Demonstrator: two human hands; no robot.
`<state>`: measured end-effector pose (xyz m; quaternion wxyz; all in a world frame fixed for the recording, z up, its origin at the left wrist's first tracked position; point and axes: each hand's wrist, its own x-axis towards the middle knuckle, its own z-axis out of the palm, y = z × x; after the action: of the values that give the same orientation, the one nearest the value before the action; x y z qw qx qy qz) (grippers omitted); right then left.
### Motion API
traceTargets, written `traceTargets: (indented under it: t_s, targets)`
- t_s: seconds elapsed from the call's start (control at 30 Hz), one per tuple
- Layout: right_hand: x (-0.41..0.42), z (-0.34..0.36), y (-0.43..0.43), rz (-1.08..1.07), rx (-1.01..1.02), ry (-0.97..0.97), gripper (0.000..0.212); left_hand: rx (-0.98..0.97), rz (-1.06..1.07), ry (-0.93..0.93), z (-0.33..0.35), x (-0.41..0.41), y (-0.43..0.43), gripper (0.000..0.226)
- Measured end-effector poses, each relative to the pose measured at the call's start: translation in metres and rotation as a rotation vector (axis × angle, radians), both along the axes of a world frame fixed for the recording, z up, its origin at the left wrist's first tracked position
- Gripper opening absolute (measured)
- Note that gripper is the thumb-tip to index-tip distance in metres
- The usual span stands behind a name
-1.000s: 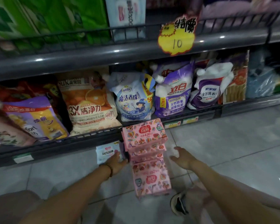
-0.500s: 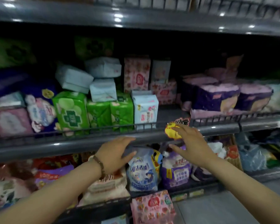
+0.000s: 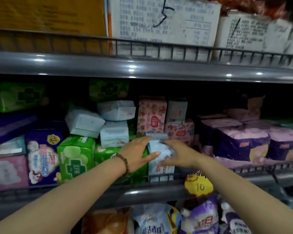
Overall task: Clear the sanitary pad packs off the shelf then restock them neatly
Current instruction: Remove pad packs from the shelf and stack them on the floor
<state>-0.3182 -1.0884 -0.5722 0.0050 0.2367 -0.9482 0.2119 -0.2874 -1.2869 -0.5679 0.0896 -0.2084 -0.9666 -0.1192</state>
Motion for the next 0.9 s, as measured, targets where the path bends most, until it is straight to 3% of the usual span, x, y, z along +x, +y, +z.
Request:
traceTargets:
  t_s: [0.07, 0.17, 0.23, 0.33, 0.4, 0.47, 0.57, 0.9]
  targets:
    - [-0.008, -0.01, 0.006, -0.011, 0.157, 0.113, 0.096, 0.026, 0.02, -0.027, -0.002, -0.008, 0.003, 0.076]
    - [-0.013, -0.015, 0.019, -0.019, 0.166, 0.244, 0.093, 0.041, 0.028, -0.09, -0.001, -0.021, 0.006, 0.077]
    - [-0.016, -0.016, 0.028, -0.019, 0.038, 0.167, 0.085, 0.095, 0.032, -0.138, 0.0, -0.03, 0.008, 0.08]
    - [-0.018, -0.018, 0.046, -0.026, -0.289, -0.13, 0.076, 0.15, 0.051, -0.175, -0.002, -0.044, 0.01, 0.072]
    - [-0.02, -0.02, 0.06, -0.059, -0.402, -0.175, 0.083, 0.122, 0.07, -0.163, -0.006, -0.05, 0.015, 0.063]
    - [-0.018, -0.02, 0.072, -0.095, -0.488, -0.194, 0.076, 0.091, 0.088, -0.139, -0.008, -0.055, 0.022, 0.062]
    - [-0.017, -0.019, 0.084, -0.103, -0.53, -0.214, 0.059, 0.043, 0.103, -0.093, -0.002, -0.066, 0.031, 0.066]
    - [-0.025, -0.02, 0.105, -0.11, -0.636, -0.331, 0.06, -0.169, 0.163, -0.148, 0.005, -0.103, 0.039, 0.076]
